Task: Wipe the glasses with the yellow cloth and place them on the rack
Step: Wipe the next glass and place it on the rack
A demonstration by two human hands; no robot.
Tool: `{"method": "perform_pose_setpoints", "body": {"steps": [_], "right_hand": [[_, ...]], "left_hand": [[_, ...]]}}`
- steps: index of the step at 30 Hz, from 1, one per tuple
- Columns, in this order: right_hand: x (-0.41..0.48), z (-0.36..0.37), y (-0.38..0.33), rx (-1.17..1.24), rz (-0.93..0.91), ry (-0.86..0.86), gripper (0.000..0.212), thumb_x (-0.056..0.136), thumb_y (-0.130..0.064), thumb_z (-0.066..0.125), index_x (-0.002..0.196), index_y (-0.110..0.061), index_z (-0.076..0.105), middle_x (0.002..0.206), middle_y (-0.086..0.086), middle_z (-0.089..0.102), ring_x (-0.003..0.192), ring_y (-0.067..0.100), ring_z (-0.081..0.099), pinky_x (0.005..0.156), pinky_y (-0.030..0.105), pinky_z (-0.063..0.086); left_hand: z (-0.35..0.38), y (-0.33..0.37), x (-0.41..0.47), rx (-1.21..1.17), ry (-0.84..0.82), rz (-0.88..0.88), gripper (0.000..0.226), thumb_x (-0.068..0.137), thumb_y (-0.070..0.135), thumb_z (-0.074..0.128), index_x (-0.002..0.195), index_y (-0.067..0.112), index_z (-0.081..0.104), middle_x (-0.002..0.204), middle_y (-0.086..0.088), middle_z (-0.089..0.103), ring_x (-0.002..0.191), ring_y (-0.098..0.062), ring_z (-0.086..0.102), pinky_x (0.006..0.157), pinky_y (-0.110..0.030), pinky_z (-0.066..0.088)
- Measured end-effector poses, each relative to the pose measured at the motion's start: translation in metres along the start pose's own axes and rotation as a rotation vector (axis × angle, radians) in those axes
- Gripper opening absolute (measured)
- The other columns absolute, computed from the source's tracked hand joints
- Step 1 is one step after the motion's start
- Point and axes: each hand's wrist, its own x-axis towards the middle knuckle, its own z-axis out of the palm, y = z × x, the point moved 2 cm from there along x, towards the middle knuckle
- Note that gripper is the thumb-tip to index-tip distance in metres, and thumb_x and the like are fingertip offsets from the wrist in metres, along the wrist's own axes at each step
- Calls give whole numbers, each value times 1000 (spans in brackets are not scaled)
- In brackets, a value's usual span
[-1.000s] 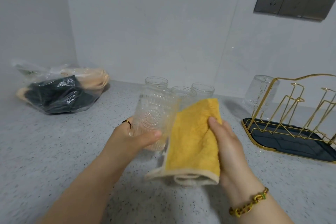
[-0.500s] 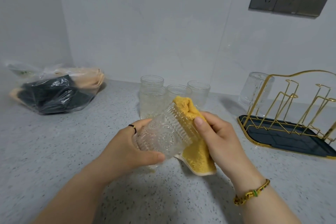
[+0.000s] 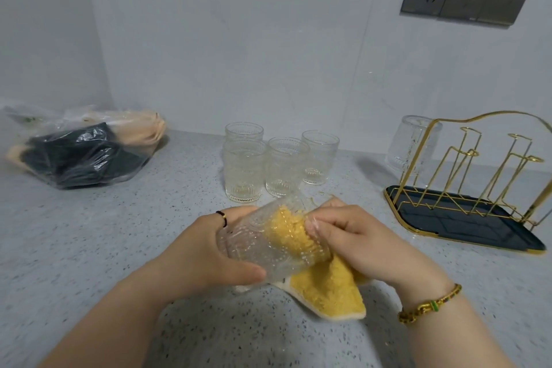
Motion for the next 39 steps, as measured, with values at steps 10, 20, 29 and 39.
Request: {"method": "perform_pose_setpoints", "body": {"steps": [10,20,29,39], "right_hand": [[1,-6,-7,366,11,441,18,64,-21,70,67,-18,52,65,-3,53,63,7,48,58,14,40],[-2,-1,-14,326,-127,348,72,44,-59,77,110,-52,49,112,-38,53,108,-12,50,88,9,43],[-3,-5,-10,269,-97,559,35,66,-17,65,91,-36,48,83,-23,58,78,-14,55,67,3,42],[-2,-2,-10,183,-34,167,40,58,-57,52,96,-44,55,85,-32,61,81,-11,58,70,3,41]], "left_hand": [[-1,-6,2,-275,69,-91,110,13,58,84,116,31,58,112,3,69,107,-16,63,97,-38,47],[-2,-9,7,-771,63,-91,89,18,52,88,95,11,73,95,-7,74,80,-19,71,58,-27,56],[-5,-4,4,-591,-11,-99,92,17,54,86,94,8,67,81,-6,74,68,-16,71,54,-22,54],[0,-6,1,-351,-32,-128,41,38,44,69,77,34,74,73,7,72,71,-9,67,63,-20,51]]}}
